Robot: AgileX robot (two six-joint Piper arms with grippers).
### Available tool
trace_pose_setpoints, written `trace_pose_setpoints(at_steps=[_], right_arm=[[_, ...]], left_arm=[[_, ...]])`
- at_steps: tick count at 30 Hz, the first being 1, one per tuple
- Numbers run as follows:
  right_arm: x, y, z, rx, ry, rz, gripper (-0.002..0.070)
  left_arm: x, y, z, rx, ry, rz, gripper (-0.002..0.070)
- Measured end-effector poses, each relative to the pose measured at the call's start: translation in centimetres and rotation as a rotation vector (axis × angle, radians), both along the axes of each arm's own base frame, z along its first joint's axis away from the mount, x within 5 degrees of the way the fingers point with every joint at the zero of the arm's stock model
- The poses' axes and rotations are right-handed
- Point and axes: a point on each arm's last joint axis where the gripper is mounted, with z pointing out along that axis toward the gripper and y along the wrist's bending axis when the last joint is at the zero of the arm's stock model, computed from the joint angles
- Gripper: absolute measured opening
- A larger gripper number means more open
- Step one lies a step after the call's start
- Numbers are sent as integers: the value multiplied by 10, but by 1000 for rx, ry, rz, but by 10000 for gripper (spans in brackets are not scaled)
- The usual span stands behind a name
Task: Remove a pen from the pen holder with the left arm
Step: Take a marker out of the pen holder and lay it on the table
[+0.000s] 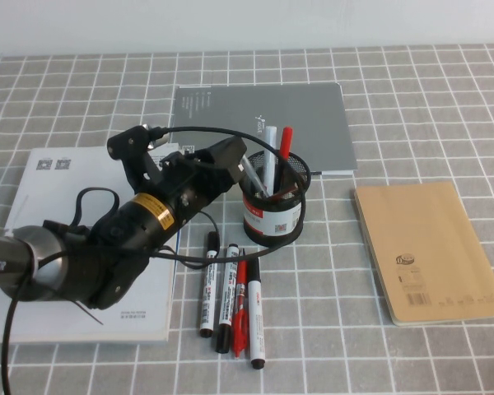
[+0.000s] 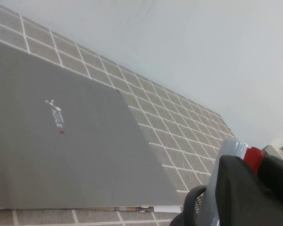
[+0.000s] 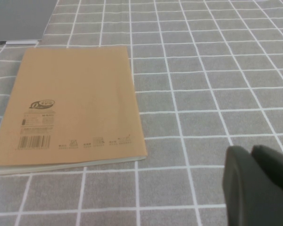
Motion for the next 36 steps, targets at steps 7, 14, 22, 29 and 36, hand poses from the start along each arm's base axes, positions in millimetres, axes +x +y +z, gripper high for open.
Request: trace_pose_setpoints(at_steps=[7, 14, 22, 29, 36], right_arm=[[0, 0, 0, 0, 0, 0, -13], [0, 0, 0, 0, 0, 0, -13], [0, 0, 0, 0, 0, 0, -13], [0, 0, 0, 0, 0, 0, -13], [0, 0, 0, 0, 0, 0, -13]], left_arm=[[-1, -1, 3, -9, -22, -12, 49], [-6, 0, 25, 51, -137, -36, 43], [-20, 5, 68, 146, -276, -50, 32], [-45, 23, 119, 290, -336, -20, 32], [-79, 56, 188, 470, -334, 106, 32]])
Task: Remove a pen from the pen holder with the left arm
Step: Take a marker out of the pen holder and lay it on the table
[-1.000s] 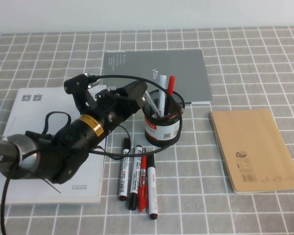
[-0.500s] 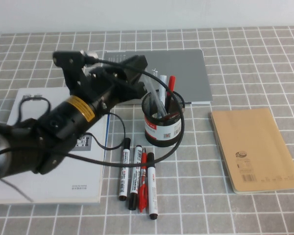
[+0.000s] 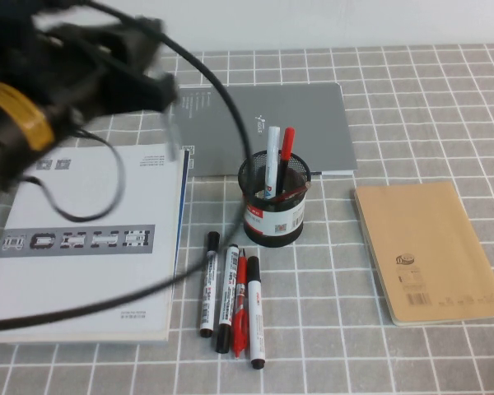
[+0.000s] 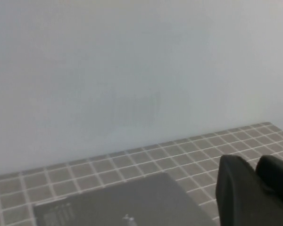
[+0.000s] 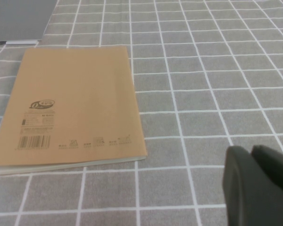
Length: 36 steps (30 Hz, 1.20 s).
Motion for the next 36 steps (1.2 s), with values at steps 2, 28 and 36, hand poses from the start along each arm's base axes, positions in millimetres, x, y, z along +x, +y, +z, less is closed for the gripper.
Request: trace_pose_setpoints(at_steps=[2, 28, 36], right_arm=[[0, 0, 0, 0, 0, 0, -13], [0, 0, 0, 0, 0, 0, -13], [0, 0, 0, 0, 0, 0, -13]], left_arm=[[-9, 10, 11, 10, 54, 69, 32], [49, 2, -133, -23, 974, -257, 32], [77, -6, -152, -39, 1012, -291, 32]])
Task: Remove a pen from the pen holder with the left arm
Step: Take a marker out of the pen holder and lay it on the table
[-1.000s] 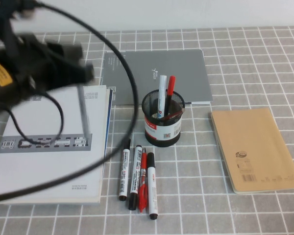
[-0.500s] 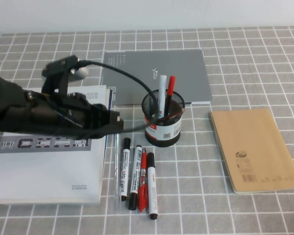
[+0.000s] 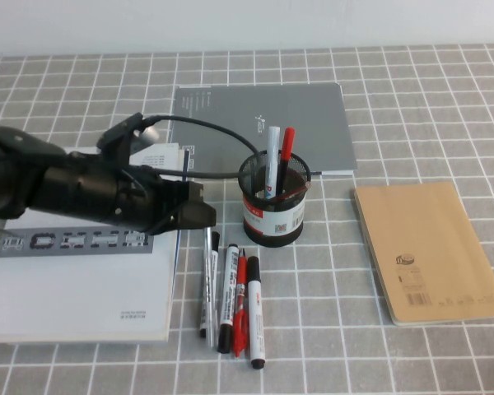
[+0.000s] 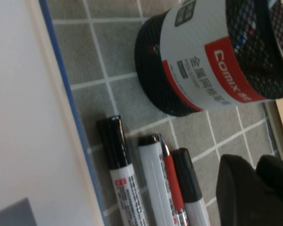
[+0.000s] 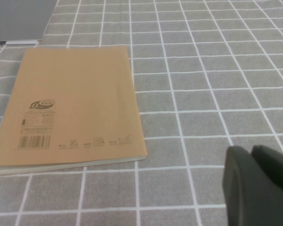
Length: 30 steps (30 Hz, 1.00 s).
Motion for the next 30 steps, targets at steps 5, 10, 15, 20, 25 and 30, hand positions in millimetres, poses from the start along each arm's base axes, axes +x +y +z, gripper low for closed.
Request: trace_pose_setpoints(at_steps=[5, 10, 15, 20, 25, 30], right_arm=[[0, 0, 0, 0, 0, 0, -13], [0, 0, 0, 0, 0, 0, -13], [0, 0, 0, 0, 0, 0, -13], [0, 0, 0, 0, 0, 0, -13], [0, 0, 0, 0, 0, 0, -13], [0, 0, 0, 0, 0, 0, -13]], left_arm=[[15, -4, -12, 0, 23, -11, 33], [22, -5, -20, 8, 34, -9, 116], [23, -3, -23, 34, 24, -15, 253], [21, 0, -12, 112, -58, -38, 293], [5, 2, 37, 200, -246, -32, 259], [-29, 9, 87, 291, -451, -11, 70]])
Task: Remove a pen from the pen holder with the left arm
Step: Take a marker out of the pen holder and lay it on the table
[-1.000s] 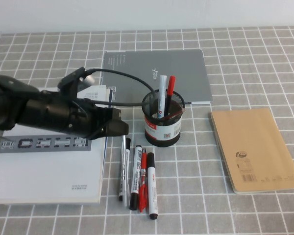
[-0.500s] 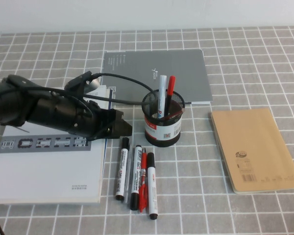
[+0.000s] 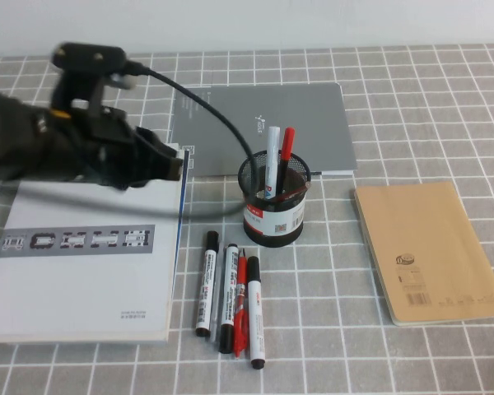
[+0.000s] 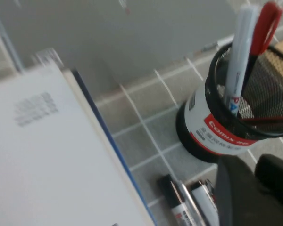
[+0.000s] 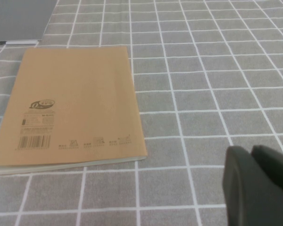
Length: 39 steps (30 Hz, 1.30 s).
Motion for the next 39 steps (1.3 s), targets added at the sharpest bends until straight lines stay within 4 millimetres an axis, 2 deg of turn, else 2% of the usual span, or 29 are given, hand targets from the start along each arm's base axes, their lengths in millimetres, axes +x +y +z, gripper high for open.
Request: trace_pose_setpoints(at_steps=[2, 4, 9, 12, 20, 24, 32, 39], right_arm=[[0, 0, 0, 0, 0, 0, -13], [0, 0, 0, 0, 0, 0, -13], [0, 0, 0, 0, 0, 0, -13], [0, 0, 0, 0, 0, 0, -13], [0, 0, 0, 0, 0, 0, -13], [0, 0, 0, 0, 0, 0, -13], [0, 0, 0, 0, 0, 0, -13], [0, 0, 0, 0, 0, 0, -13]], left_arm=[[-21, 5, 13, 22, -90, 36, 25], [-41, 12, 17, 25, -162, 80, 9], [-79, 33, 6, 0, -277, 186, 0], [-102, 45, -2, -52, -297, 235, -2], [-144, 60, 0, -82, -237, 238, -2], [-151, 62, -3, -54, -184, 223, -2], [-149, 61, -8, -32, -150, 219, -3], [-144, 62, -12, -37, -250, 230, -3]])
